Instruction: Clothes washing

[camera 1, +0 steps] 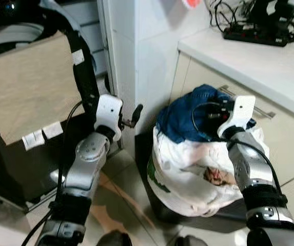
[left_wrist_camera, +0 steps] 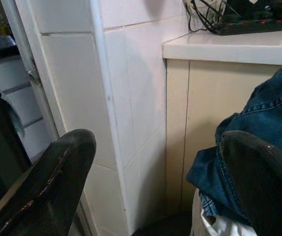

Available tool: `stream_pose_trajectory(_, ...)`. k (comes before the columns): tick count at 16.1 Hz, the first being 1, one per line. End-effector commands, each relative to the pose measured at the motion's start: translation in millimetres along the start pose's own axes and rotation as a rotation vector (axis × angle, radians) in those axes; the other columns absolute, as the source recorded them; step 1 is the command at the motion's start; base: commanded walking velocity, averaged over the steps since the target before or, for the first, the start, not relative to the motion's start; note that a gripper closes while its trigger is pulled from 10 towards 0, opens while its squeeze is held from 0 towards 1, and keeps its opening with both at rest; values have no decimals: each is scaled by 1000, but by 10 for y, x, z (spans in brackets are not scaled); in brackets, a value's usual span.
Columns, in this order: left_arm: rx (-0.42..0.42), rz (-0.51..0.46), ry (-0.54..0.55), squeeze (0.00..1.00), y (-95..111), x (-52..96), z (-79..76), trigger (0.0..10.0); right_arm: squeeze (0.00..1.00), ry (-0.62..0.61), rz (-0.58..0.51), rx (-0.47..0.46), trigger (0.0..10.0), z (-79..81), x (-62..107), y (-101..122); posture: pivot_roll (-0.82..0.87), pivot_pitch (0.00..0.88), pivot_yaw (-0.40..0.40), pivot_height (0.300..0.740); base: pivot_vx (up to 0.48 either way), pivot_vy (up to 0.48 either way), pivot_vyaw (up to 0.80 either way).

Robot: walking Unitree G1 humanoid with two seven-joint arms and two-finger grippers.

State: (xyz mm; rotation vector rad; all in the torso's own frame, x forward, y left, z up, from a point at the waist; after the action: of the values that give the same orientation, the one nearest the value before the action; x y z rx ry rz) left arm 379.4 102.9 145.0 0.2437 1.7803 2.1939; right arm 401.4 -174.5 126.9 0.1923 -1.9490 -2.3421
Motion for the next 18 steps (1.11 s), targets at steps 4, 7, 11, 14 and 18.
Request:
stream_pose_trajectory(4, 6, -3, 45, 0, 16, -19, 40, 10000, 0, 44, -20, 22, 0, 137, -38, 37, -71, 0, 9, 740, 0, 0, 467)
stream_pose_trajectory(7, 23, -7, 68, 0, 9, 1, 33, 10000, 0, 51, -12, 31, 0, 147, -84, 50, -59, 0, -14, 740, 0, 480, 446)
stream_pose_trajectory(11, 8, -17, 90, 0, 27, 10, 14, 10000, 0, 51, 5, 34, 0, 123, -117, 36, -50, 0, -28, 740, 0, 360, 430)
stream_pose_trajectory(14, -13, -16, 96, 0, 22, 14, 19, 10000, 0, 62, 9, 37, 0, 141, -127, 29, -47, 0, -31, 740, 0, 0, 421)
stream_pose_trajectory(18, -26, -32, 106, 0, 70, 20, 6, 10000, 0, 64, 15, 36, 0, 135, -141, 11, -45, 0, -27, 740, 0, -352, 203)
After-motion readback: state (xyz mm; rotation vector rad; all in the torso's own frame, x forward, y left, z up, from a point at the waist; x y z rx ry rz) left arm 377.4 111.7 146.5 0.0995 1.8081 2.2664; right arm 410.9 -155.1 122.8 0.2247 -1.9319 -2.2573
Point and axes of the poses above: a point about 5 cm out from each wrist's last joint towards the gripper, its own x axis pointing back from the gripper into the wrist, its own y axis along the axis of the wrist's last joint, z = x × y, the point moved 6 cm from there along -x, pointing out of the wrist towards the gripper, and after that the axes turned 5 degrees about -x, right-handed, at the moved point
